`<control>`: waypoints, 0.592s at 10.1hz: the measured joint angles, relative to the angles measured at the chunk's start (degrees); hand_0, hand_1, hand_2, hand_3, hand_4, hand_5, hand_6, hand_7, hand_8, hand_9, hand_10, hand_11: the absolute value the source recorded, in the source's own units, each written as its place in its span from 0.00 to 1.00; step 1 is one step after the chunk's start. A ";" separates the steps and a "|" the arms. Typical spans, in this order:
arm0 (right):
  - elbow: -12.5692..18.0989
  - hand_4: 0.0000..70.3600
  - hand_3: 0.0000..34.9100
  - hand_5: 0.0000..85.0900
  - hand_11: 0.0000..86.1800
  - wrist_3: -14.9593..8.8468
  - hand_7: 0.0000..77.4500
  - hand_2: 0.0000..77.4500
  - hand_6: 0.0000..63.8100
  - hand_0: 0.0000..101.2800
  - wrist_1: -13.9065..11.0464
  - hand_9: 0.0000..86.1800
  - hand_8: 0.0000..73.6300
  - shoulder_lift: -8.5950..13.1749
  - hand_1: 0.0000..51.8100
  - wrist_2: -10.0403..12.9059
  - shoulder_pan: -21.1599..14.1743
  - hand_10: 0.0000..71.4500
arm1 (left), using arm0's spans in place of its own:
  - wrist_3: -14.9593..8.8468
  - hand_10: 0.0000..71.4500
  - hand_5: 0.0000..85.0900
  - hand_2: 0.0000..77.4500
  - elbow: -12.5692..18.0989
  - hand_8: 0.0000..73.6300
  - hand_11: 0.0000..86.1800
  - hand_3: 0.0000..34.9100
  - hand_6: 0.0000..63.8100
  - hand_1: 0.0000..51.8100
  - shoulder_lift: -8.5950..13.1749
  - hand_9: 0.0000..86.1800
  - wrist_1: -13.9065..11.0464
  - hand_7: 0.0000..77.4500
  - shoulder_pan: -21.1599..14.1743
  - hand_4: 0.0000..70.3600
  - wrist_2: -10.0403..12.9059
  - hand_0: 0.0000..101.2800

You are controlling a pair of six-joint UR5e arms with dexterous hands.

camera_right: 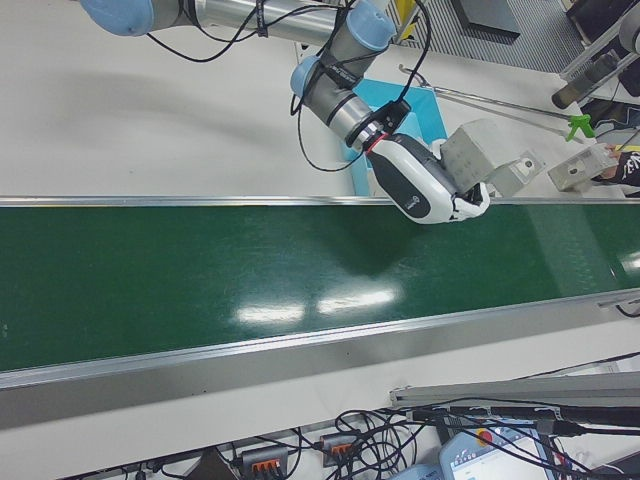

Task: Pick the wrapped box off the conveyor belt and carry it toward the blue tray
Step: 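Lift the held box off the belt and swing it toward the blue tray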

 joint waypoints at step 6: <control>-7.29 0.39 0.01 0.73 0.42 -0.16 0.51 0.47 0.65 0.49 0.07 0.49 0.64 9.05 0.03 -2.42 -9.75 0.59 | 0.00 0.00 0.01 0.01 0.00 0.01 0.01 0.00 0.01 0.00 0.00 0.00 0.00 0.01 0.00 0.00 0.00 0.00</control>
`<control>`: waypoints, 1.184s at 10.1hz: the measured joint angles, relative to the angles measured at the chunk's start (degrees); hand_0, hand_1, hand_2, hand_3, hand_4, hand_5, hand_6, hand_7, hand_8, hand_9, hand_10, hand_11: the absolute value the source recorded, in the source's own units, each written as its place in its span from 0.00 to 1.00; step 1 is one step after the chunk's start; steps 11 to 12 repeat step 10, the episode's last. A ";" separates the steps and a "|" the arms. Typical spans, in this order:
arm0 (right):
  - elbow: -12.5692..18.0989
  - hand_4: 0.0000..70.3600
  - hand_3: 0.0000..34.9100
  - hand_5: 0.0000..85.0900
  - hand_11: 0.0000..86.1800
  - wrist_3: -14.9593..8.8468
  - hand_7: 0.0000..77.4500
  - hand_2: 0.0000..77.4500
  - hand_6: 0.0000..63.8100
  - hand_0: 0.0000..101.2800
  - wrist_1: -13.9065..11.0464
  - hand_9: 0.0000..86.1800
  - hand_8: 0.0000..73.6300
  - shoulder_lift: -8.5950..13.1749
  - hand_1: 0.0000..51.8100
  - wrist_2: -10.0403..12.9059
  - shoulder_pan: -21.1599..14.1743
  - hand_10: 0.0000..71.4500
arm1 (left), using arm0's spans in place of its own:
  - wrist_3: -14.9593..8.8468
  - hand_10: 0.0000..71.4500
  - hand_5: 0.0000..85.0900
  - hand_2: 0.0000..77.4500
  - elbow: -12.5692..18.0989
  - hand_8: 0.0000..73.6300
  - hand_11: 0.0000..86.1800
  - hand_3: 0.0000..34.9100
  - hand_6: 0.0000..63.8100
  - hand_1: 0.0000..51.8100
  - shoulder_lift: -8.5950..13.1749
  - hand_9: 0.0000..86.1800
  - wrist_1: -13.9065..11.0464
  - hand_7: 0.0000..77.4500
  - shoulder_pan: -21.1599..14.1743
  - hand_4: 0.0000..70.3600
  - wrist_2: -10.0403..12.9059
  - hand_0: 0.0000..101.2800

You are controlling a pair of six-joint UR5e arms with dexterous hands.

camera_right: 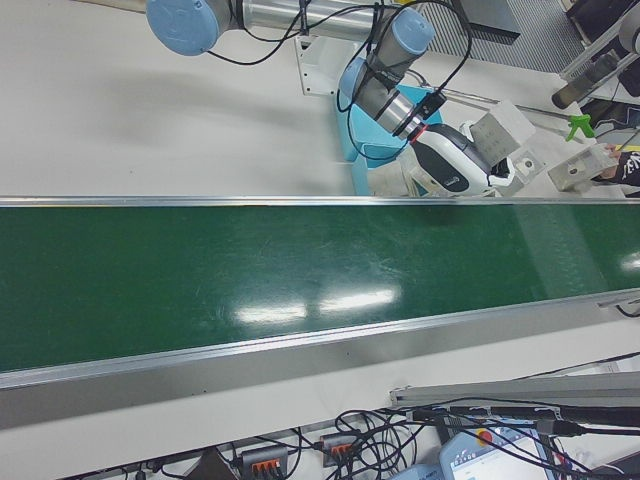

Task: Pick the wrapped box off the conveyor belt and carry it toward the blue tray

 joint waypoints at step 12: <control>-1.44 0.22 0.33 0.26 0.02 0.89 0.16 0.14 0.09 0.51 0.41 0.04 0.00 0.54 0.34 -2.60 -1.18 0.00 | 0.00 0.01 0.01 0.01 0.00 0.01 0.01 0.00 0.01 0.00 0.00 0.00 0.00 0.00 0.00 0.00 0.00 0.00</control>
